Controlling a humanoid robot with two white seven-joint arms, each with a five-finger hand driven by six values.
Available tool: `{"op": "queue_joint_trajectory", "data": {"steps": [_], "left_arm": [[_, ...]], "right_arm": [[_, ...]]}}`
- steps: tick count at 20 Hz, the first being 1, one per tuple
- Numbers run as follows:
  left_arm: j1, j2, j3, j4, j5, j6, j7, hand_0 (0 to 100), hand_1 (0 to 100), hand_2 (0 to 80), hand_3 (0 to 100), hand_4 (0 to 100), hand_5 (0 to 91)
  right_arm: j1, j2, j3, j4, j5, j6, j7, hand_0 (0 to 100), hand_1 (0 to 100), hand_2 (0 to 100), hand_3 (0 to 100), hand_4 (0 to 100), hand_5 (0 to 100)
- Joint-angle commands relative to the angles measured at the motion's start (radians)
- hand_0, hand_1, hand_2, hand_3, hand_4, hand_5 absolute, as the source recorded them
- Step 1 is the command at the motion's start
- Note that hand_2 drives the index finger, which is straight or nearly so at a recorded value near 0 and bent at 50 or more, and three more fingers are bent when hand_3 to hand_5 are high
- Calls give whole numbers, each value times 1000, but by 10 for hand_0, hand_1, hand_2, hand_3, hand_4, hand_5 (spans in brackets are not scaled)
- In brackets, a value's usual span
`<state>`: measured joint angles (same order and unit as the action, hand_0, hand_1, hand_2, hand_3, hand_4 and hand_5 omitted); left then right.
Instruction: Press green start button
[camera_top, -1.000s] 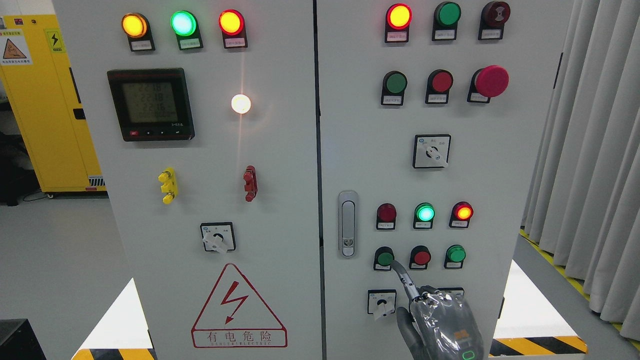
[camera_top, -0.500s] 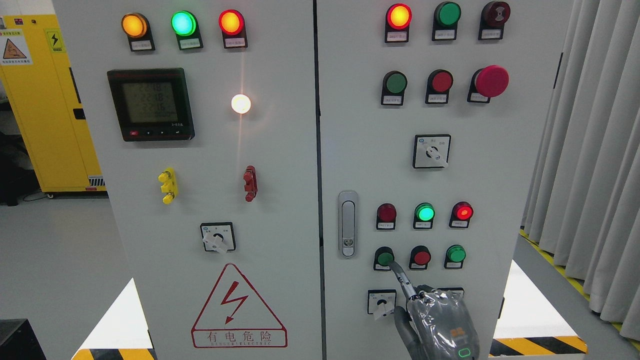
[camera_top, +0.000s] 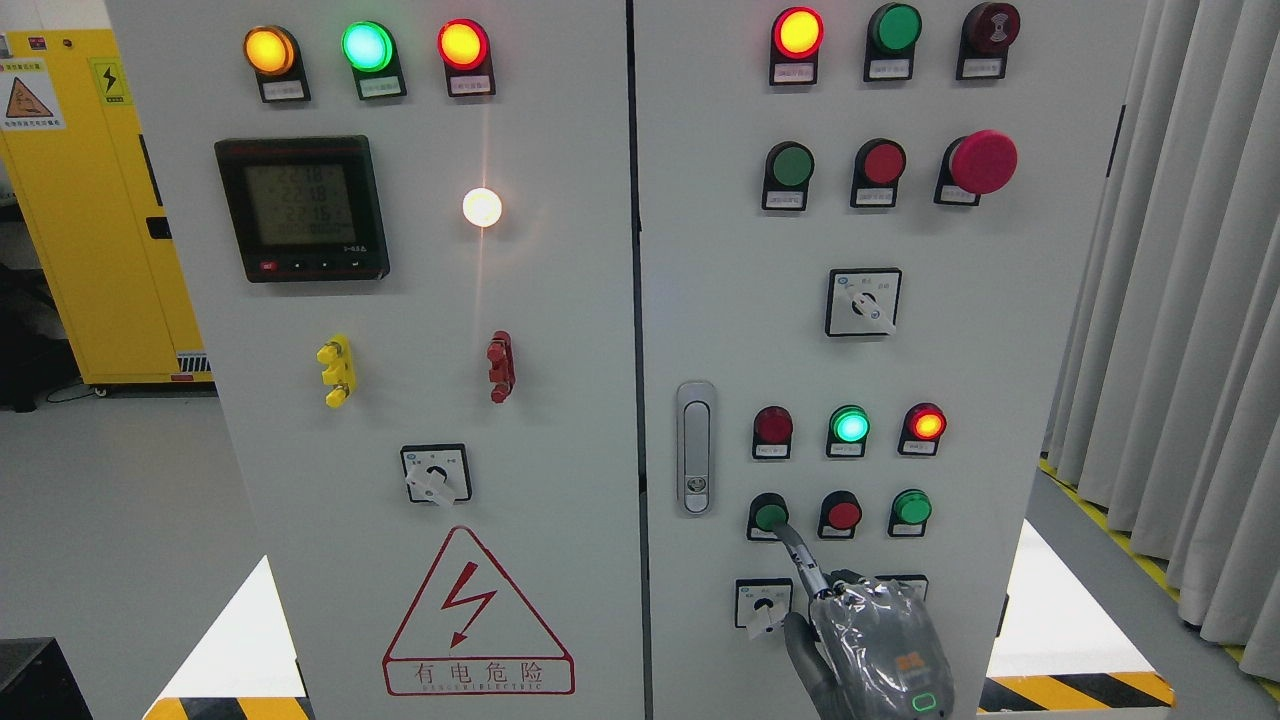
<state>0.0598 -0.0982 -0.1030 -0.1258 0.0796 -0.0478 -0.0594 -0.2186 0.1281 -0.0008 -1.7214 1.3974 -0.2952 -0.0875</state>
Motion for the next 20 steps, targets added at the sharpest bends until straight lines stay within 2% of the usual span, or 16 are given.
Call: {"op": "queue_joint_trajectory", "data": {"steps": [1, 16, 20], "left_arm": [[0, 0, 0, 0, -1, 0, 0, 120, 556, 0, 0, 0, 0], [0, 0, 0, 0, 0, 0, 0, 120, 556, 0, 0, 0, 0], [0, 0, 0, 0, 0, 0, 0, 120, 556, 0, 0, 0, 0]], "right_arm": [[-7, 1, 10, 6, 0, 2, 3, 749, 933, 0, 853, 835, 974], [-22, 1, 12, 10, -6, 10, 6, 768, 933, 0, 854, 843, 982], [-22, 1, 12, 11, -8, 10, 22, 773, 933, 0, 855, 844, 982]]}}
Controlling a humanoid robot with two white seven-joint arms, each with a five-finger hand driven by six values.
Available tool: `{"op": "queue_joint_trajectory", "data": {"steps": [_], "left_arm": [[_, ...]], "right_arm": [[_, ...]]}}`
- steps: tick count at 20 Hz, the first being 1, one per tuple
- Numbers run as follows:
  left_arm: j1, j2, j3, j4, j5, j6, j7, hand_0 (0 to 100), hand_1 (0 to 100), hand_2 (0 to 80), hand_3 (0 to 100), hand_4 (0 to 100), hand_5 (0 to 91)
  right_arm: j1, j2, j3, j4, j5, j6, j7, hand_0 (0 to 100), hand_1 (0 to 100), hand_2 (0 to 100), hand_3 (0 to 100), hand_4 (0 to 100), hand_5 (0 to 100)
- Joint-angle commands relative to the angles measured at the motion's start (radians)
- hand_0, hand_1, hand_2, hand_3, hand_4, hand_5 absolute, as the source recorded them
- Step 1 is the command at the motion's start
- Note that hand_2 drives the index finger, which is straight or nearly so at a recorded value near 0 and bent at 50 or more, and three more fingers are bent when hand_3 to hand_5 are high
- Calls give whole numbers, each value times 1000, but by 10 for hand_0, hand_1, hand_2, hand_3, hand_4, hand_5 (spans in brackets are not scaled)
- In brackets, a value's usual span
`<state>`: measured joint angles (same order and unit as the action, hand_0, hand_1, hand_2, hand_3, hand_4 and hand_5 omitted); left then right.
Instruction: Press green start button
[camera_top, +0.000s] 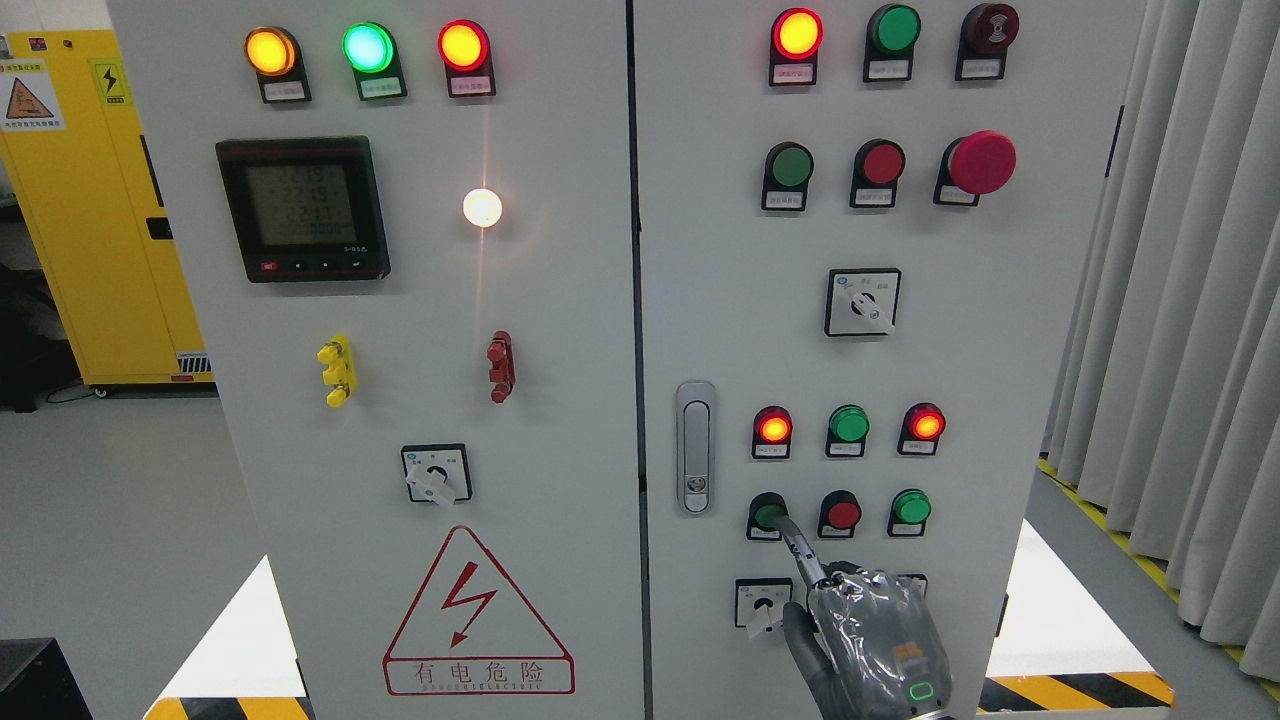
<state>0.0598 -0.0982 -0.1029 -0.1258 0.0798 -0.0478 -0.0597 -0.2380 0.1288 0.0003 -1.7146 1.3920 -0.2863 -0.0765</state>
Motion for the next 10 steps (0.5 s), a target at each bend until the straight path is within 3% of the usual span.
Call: {"op": "queue_joint_trajectory", "data": {"steps": [1, 10], "left_arm": [[0, 0, 0, 0, -2, 0, 0, 120, 556, 0, 0, 0, 0], [0, 0, -1, 0, 0, 0, 0, 120, 556, 0, 0, 0, 0]], "right_arm": [[-1, 0, 10, 6, -2, 1, 11, 774, 933, 0, 856, 844, 982], [0, 0, 10, 13, -4, -1, 11, 777, 932, 0, 857, 846, 983]]}}
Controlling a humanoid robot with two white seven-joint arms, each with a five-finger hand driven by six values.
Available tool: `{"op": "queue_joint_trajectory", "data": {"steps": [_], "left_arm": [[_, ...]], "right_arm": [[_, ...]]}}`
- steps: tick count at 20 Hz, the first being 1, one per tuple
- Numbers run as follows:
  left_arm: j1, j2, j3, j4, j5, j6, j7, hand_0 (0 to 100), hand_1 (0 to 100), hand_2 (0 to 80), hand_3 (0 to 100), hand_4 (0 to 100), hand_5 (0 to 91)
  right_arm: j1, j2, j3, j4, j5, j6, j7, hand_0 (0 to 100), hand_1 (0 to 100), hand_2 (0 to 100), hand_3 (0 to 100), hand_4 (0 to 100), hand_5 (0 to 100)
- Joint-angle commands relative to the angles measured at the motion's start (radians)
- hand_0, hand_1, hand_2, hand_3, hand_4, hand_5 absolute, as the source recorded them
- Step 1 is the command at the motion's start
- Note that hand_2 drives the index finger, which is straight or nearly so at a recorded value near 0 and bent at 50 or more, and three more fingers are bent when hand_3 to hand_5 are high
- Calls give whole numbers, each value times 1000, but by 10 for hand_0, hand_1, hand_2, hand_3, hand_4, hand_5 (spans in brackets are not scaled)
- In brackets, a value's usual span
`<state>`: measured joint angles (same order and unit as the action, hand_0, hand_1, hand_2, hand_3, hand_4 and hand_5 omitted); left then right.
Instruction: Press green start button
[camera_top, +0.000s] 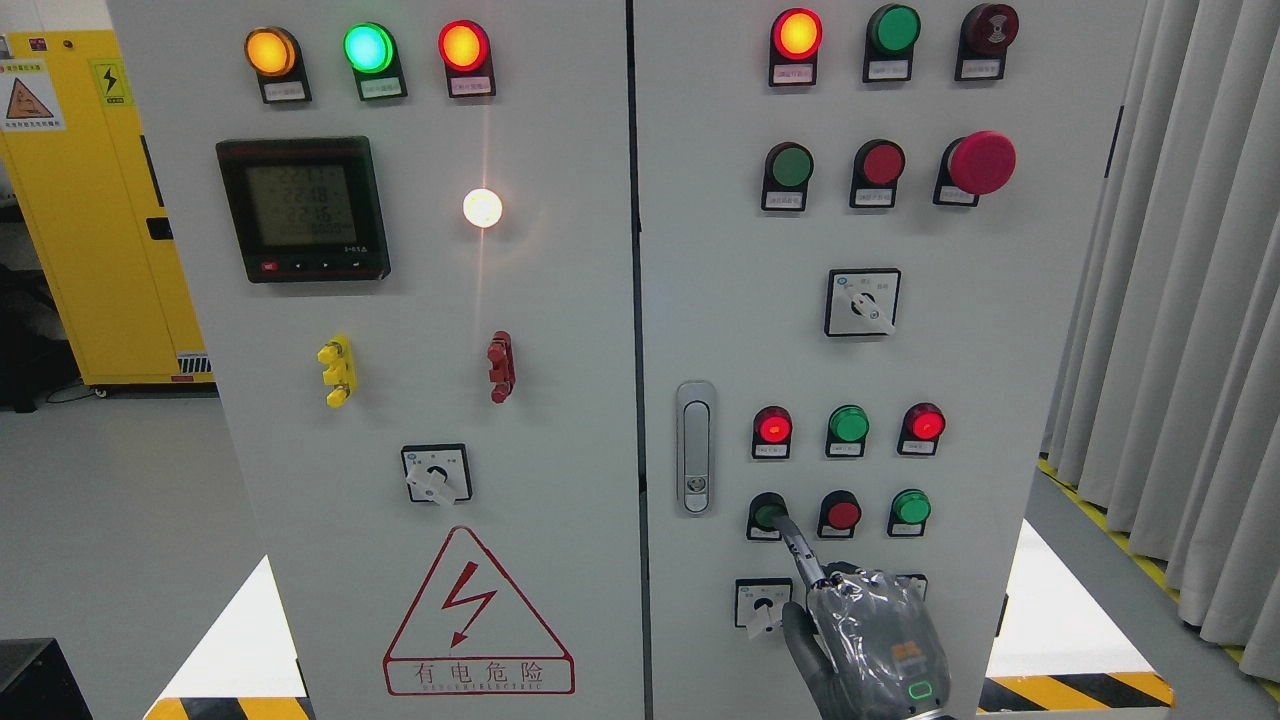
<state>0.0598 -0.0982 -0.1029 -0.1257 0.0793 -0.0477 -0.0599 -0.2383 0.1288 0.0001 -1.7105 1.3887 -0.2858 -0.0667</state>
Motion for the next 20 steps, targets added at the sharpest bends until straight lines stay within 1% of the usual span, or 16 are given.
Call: {"op": "queue_joint_trajectory", "data": {"steps": [1, 8, 11, 16, 18, 20], "left_arm": [[0, 0, 0, 0, 1, 0, 0, 120, 556, 0, 0, 0, 0], [0, 0, 0, 0, 1, 0, 0, 120, 556, 0, 0, 0, 0], [0, 0, -1, 0, 1, 0, 0, 120, 556, 0, 0, 0, 0], [0, 0, 0, 0, 1, 0, 0, 120, 556, 0, 0, 0, 0], [0, 0, 0, 0, 1, 0, 0, 120, 556, 0, 0, 0, 0], [0, 0, 0, 0, 0, 0, 0, 120, 556, 0, 0, 0, 0]], "right_arm": [[1, 0, 12, 9, -2, -1, 1, 777, 932, 0, 858, 846, 983], [1, 2, 9, 5, -3, 0, 1, 780, 933, 0, 856, 846, 984], [7, 2, 4, -18, -5, -1, -7, 781, 933, 0, 857, 846, 984], [33, 3, -2, -69, -7, -4, -13, 782, 933, 0, 860, 847, 985], [43, 3, 4, -78, -10, -10, -28, 792, 932, 0, 862, 840, 986], [59, 5, 11, -86, -52, -13, -31, 798, 932, 0, 862, 835, 987]]}}
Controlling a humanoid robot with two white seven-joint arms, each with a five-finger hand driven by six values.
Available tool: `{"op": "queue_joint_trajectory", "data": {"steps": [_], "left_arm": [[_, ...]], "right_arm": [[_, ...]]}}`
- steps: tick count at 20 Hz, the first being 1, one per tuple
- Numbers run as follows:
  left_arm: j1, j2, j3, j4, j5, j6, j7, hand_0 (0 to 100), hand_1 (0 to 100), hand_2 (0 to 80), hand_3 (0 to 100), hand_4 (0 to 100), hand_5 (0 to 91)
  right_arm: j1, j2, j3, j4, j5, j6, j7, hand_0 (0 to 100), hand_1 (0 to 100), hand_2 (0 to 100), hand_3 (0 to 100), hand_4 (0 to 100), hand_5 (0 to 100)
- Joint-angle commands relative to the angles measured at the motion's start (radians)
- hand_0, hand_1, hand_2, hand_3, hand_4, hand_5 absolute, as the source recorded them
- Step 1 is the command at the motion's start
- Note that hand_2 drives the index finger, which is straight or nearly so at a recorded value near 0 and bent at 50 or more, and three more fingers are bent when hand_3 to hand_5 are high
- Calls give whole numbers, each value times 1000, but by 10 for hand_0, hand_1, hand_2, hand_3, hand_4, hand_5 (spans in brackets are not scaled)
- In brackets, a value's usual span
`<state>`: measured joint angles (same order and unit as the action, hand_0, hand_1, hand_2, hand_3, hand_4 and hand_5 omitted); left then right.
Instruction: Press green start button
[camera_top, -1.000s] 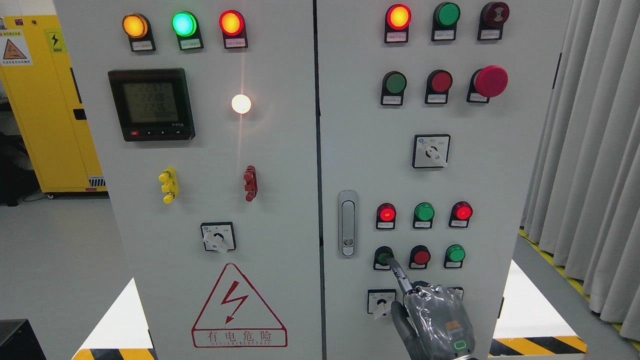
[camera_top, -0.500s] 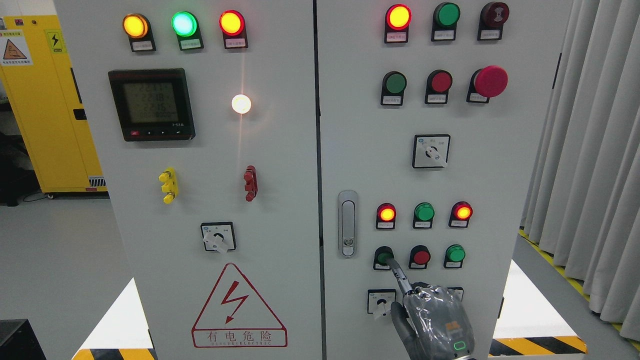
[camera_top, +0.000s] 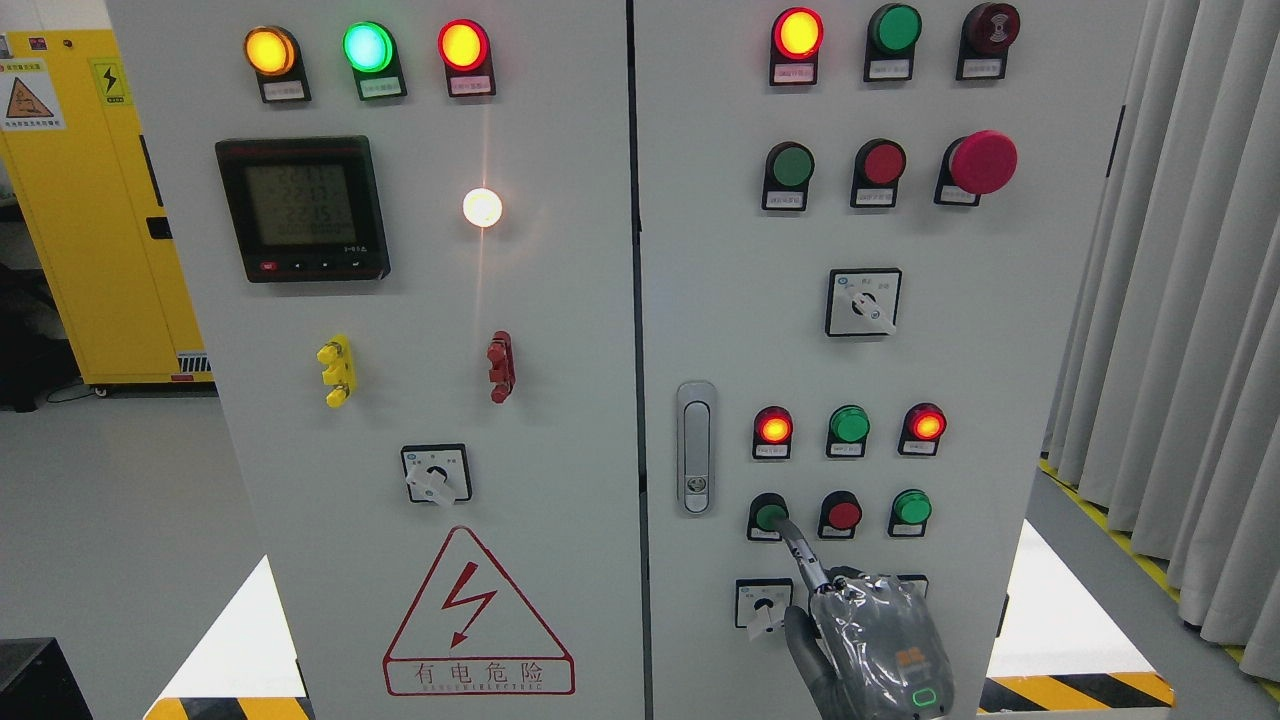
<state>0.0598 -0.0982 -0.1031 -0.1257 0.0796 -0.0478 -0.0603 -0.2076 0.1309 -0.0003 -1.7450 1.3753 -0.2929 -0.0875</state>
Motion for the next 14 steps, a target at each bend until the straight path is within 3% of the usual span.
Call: {"op": "queue_joint_trajectory", "data": {"steps": [1, 5, 6, 8, 9, 12, 14], "left_arm": [[0, 0, 0, 0, 0, 0, 0, 120, 556, 0, 0, 0, 0], [0, 0, -1, 0, 0, 0, 0, 120, 556, 0, 0, 0, 0], [0, 0, 0, 0, -1, 0, 0, 120, 556, 0, 0, 0, 0], [0, 0, 0, 0, 0, 0, 2, 120, 556, 0, 0, 0, 0], [0, 0, -1, 0, -1, 0, 0, 120, 556, 0, 0, 0, 0], [0, 0, -1, 0, 0, 0, 2, 120, 556, 0, 0, 0, 0], [0, 0, 0, 0, 0, 0, 0, 120, 556, 0, 0, 0, 0]], "right_arm": [[36, 3, 16, -56, -85, -12, -11, 809, 929, 0, 858, 845, 988], [69, 3, 31, -76, -275, -46, -12, 850, 909, 0, 805, 823, 948], [83, 1, 39, -77, -330, -70, -11, 842, 888, 0, 737, 792, 888], [109, 1, 45, -77, -447, -115, -2, 837, 880, 0, 723, 781, 881], [122, -4, 54, -77, -505, -124, 2, 816, 848, 0, 559, 619, 750], [151, -10, 82, -80, -671, -129, 5, 814, 830, 0, 436, 470, 575], [165, -10, 97, -82, -781, -129, 49, 823, 819, 0, 350, 388, 431]]}}
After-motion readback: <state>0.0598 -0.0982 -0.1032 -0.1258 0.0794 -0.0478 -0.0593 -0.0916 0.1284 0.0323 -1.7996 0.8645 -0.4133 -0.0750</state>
